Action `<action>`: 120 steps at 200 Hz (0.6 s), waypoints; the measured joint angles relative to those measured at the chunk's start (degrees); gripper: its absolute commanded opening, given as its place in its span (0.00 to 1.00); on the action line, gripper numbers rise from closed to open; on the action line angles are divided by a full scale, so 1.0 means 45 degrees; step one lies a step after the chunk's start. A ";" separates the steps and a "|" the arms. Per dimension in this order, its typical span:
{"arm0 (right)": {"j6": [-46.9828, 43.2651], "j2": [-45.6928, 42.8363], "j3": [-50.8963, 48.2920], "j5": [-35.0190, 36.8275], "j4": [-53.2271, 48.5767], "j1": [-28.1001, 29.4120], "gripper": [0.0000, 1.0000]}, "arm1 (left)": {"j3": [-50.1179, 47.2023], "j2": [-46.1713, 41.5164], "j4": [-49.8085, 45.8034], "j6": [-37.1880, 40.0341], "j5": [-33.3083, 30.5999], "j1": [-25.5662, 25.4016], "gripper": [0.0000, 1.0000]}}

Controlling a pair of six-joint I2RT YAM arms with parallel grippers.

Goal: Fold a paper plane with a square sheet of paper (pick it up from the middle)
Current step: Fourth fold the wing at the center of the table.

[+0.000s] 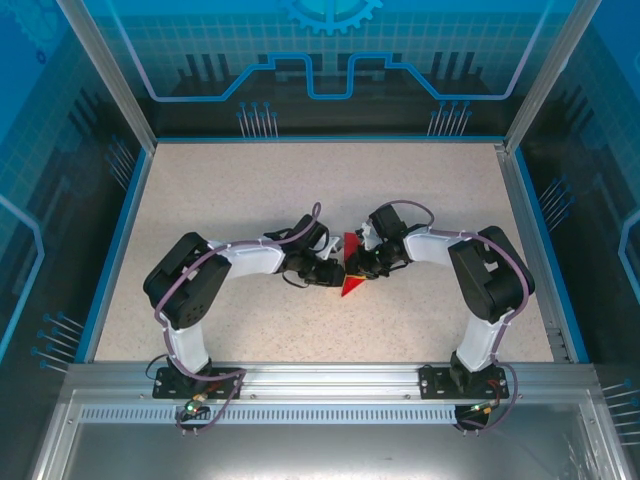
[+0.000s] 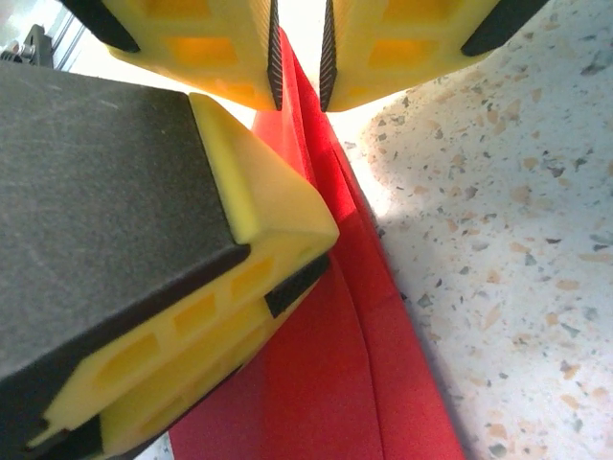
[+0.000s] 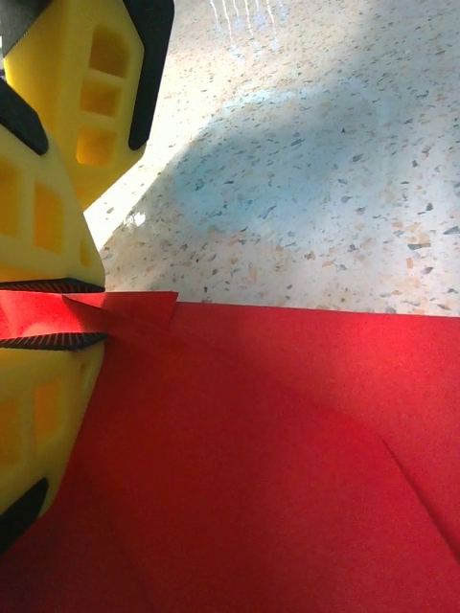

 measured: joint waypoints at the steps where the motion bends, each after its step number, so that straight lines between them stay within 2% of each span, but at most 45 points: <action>1: 0.0000 0.0000 0.0000 -0.0005 0.0005 0.0000 0.21 | -0.0010 0.0000 0.0019 -0.0019 0.0005 0.0000 0.22; 68: 0.0214 0.0000 -0.0073 -0.0311 0.0306 0.0000 0.21 | -0.0894 0.0000 0.1467 -0.0869 0.0311 0.0000 0.26; 120: 0.0296 0.0000 -0.0214 -0.0350 0.0398 -0.0010 0.20 | -0.1073 0.0010 0.2050 -0.1268 0.0369 -0.0019 0.22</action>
